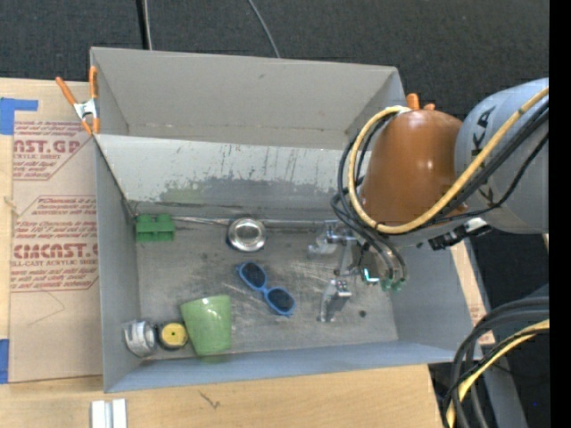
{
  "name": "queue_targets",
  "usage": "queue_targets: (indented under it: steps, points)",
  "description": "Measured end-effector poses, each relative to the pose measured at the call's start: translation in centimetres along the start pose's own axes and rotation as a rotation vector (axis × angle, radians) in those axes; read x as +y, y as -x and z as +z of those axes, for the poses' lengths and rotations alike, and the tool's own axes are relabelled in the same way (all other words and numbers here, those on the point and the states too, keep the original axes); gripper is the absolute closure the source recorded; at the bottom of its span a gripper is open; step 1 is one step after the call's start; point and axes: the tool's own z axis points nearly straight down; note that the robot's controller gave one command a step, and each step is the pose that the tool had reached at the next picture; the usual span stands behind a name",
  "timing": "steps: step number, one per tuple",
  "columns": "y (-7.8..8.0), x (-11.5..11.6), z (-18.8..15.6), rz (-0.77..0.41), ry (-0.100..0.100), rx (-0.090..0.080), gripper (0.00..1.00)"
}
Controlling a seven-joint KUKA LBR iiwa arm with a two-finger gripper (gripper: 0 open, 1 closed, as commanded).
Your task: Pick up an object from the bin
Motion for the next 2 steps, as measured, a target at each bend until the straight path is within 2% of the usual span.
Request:
queue_targets:
  steps: [1,2]
  points:
    - [1.00,2.32,11.10,-0.014,0.000,-0.017,0.00]
    - [0.81,2.34,10.87,-0.016,0.000,-0.007,1.00]
